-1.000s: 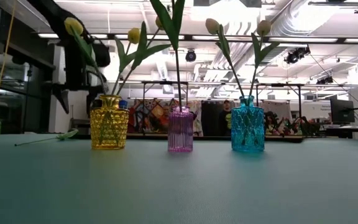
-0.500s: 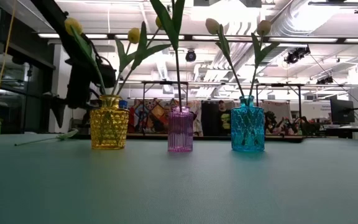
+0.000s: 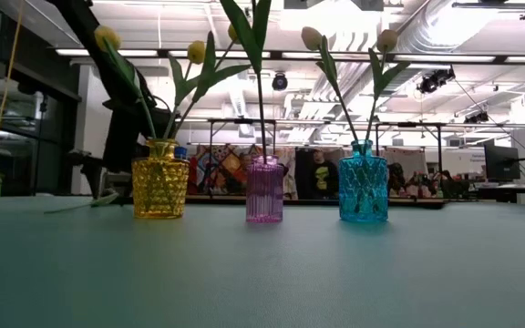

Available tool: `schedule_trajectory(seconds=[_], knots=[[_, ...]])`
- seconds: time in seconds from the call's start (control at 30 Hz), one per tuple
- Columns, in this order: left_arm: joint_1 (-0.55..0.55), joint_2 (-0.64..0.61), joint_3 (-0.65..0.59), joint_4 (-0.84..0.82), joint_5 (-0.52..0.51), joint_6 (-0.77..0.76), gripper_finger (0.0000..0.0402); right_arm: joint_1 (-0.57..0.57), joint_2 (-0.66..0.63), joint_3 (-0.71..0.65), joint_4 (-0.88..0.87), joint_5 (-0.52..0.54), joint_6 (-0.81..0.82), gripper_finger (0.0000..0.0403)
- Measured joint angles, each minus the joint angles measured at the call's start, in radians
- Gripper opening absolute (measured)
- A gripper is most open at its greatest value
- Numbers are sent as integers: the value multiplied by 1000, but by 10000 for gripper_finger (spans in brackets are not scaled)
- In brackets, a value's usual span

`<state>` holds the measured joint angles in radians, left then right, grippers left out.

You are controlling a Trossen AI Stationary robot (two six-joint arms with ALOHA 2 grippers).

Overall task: Sort flowers into vase by color
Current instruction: Put the top black tulip into the purple flower vase

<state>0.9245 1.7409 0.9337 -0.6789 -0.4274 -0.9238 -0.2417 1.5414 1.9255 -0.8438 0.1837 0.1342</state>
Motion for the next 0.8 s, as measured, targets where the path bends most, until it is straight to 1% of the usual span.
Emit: schedule_trajectory(seconds=[0.17,0.3,0.43,0.53,0.6,0.7,0.8], knots=[[-8,1,-7,6,-14,-20,134,0,0,0,-12,0,21,307],[-27,2,-8,32,26,-79,68,0,0,0,-14,0,22,307],[-92,-4,-9,102,60,-88,13,0,0,0,-14,0,22,307],[-133,-15,-9,153,66,-87,7,0,0,0,-14,0,19,307],[-153,-33,-9,166,52,-71,5,0,0,0,-14,0,23,307],[-170,-82,-10,161,-19,-29,3,0,0,0,-14,0,23,307],[-162,-169,-10,177,-103,31,1,0,0,0,-14,0,23,307]])
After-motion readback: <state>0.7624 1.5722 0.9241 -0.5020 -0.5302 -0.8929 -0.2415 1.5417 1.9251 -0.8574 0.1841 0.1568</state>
